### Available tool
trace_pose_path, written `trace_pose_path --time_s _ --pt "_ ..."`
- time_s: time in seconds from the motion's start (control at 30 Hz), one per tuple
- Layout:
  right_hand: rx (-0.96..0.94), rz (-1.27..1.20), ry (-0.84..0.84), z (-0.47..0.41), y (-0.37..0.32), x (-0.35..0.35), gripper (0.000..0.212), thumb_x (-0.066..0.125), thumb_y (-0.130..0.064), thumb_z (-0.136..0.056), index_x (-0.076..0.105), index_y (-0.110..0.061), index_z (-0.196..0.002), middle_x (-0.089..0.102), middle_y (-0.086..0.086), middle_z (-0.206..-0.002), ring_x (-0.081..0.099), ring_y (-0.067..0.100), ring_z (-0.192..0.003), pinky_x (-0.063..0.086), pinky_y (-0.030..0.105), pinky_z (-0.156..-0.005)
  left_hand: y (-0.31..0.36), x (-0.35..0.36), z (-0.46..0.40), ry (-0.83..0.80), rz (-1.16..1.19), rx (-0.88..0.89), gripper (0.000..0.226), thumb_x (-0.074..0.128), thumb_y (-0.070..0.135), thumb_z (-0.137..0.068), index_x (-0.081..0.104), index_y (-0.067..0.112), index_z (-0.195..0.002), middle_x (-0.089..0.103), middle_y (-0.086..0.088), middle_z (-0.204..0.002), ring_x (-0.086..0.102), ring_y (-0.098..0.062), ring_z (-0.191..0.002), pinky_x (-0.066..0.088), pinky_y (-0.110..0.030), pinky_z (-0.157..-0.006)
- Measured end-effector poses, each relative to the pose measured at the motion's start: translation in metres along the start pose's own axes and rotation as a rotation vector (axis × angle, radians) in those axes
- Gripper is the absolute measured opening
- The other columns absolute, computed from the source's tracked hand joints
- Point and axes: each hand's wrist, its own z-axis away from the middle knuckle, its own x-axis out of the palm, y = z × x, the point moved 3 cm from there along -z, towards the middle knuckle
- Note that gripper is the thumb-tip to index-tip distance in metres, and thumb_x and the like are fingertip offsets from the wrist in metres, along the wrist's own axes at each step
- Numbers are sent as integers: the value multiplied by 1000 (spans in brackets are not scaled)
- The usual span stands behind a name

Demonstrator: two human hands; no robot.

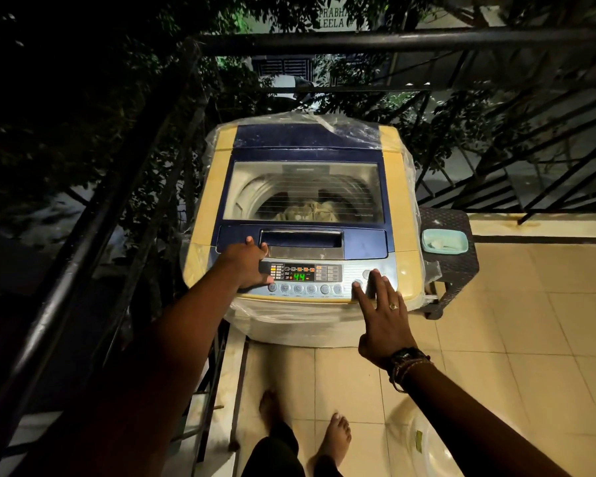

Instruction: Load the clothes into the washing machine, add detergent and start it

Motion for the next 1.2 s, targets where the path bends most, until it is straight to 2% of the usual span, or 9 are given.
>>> trace_pose_path --time_s 0.17,0.4,0.53,0.6,0.67,0.83,1.0,1.1,1.2 --pt "65 -22 113 -4 2 -3 108 66 -13 -55 30 -42 -153 -19 10 -168 -27 41 -150 -6 67 -119 1 2 -2 5 9 -12 94 62 64 -88 21 19 -159 15 -23 -165 38 -44 -143 36 -44 -114" --pt "103 16 80 -7 10 -6 105 63 -11 -58 32 -53 -149 -22 5 -167 -34 38 -147 -10 77 -111 1 7 -9 4 61 -35 97 67 63 -84 24 19 -158 17 -25 -164 41 -44 -141 41 -46 -113" --pt "86 9 63 -6 9 -10 108 60 -13 -58 23 -55 -151 -25 6 -166 -36 38 -146 -13 75 -112 7 4 -10 -8 143 -46 87 75 60 -77 43 18 -147 37 -25 -155 49 -43 -133 48 -48 -106" --pt "73 18 -11 -1 9 -9 114 60 -15 -60 8 -55 -154 -30 4 -164 -38 37 -145 -15 74 -112 10 8 -9 -26 150 -64 102 75 66 -73 35 15 -152 26 -27 -159 36 -48 -141 40 -55 -113" --pt "44 38 -37 6 9 -10 117 55 -16 -60 -2 -53 -155 -32 4 -164 -36 36 -147 -14 74 -112 11 17 1 -33 155 -70 121 70 73 -73 10 15 -160 0 -23 -166 13 -50 -150 26 -59 -119" --pt "-83 77 30 -13 -4 -30 98 68 -34 -58 37 -34 -151 10 11 -169 5 36 -154 4 69 -113 -4 38 18 28 304 -15 117 54 83 -73 -4 30 -161 -21 -5 -167 -11 -33 -155 13 -67 -119" --pt "-225 151 50 -46 -27 -39 85 50 -56 -85 18 -31 -159 -10 2 -168 -12 31 -155 -18 57 -115 -5 31 24 128 224 -29 110 59 74 -75 3 34 -160 1 -5 -170 7 -29 -156 3 -69 -118" --pt "-259 216 -10 -73 -36 -37 98 61 -76 -65 45 -27 -149 30 4 -163 31 37 -149 0 56 -116 1 2 23 155 15 29 104 67 65 -73 17 32 -158 40 -10 -156 36 -27 -146 0 -73 -115" --pt "-294 274 98 -116 -42 -55 94 61 -74 -63 55 -24 -142 50 8 -152 38 36 -144 -6 54 -119 -2 -40 18 211 -47 73 89 69 58 -78 31 31 -153 60 -5 -138 50 -28 -134 0 -73 -116"
